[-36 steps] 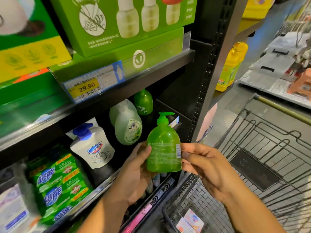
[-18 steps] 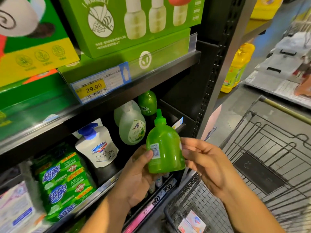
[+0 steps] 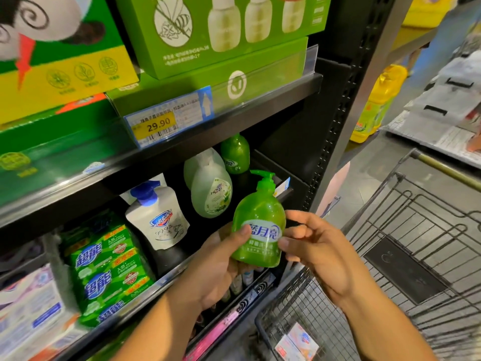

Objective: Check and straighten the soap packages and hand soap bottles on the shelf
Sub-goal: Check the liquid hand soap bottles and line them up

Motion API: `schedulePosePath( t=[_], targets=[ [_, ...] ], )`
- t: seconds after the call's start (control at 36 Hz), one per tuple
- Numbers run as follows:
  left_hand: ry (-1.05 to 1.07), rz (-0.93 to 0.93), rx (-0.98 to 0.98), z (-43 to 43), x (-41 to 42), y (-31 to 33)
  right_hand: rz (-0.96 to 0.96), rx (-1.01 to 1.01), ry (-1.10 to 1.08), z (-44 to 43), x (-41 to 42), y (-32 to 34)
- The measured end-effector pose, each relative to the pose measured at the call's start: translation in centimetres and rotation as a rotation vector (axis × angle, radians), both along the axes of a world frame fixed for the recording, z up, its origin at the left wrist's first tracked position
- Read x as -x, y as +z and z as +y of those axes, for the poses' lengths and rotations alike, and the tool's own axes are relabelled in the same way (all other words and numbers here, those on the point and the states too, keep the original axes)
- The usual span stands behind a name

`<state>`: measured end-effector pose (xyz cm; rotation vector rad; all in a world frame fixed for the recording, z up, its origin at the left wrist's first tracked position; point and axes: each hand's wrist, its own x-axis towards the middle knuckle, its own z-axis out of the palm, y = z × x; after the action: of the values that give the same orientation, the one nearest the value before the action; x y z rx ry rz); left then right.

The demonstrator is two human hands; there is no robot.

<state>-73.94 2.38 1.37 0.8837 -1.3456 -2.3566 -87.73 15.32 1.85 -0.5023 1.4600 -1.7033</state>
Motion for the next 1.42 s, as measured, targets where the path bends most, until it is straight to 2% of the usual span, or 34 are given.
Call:
schedulePosePath(
  t=[0.14,0.28,0.39,0.47,0.61,0.72,0.81,0.89,0.97,1.06,1.14,1.22,1.31,1.42],
  targets=[
    [-0.101,-0.004,0.164,-1.1,-0.4,0.3,0.07,0.078,0.041,0.2,0.1,0.9],
    [-0.12,-0.021,0.464,-1.9,-0.2,1.4,0.25,0.11,0.115,0.6,1.4,1.1],
    [-0.14,0.041,0.733,-2.3,-0.3,2.6,0.413,0.195,0.105,1.2,1.7,1.1],
    [-0.141,0.144,0.818,-2.0,-0.2,2.6,0.423,0.249,0.085,1.4,1.7,1.0],
    [-0.132,0.129,0.758,-1.4,-0.4,2.6,0.451,0.26,0.068,1.8,1.7,1.2],
    [-0.137,0.105,0.715,-1.8,-0.6,3.3,0.328,0.252,0.123,1.6,2.2,1.7],
    [-0.074,0.071,0.591,-1.2,-0.2,4.1,0.194,0.211,0.103,1.0,2.2,2.3],
    [-0.02,-0.066,0.482,-0.7,0.5,4.3,0.172,0.084,0.073,0.4,1.6,3.1],
    [-0.098,-0.251,0.362,-0.4,1.0,4.5,0.153,-0.101,0.022,-0.3,0.9,3.2],
    [-0.184,-0.436,0.257,-0.2,1.3,4.3,0.244,-0.352,0.11,-0.7,0.3,2.7],
    [-0.222,-0.505,0.199,-0.4,1.1,3.5,0.274,-0.457,0.178,-0.7,0.1,2.3],
    [-0.219,-0.492,0.223,-0.7,1.0,3.0,0.238,-0.434,0.187,-0.7,0.2,1.8],
    [-0.162,-0.401,0.25,-1.0,1.2,3.1,0.06,-0.287,0.174,-0.6,0.3,1.6],
    [-0.026,-0.398,0.432,-0.9,1.6,3.6,-0.1,-0.111,0.23,-0.8,0.2,1.6]
  ],
)
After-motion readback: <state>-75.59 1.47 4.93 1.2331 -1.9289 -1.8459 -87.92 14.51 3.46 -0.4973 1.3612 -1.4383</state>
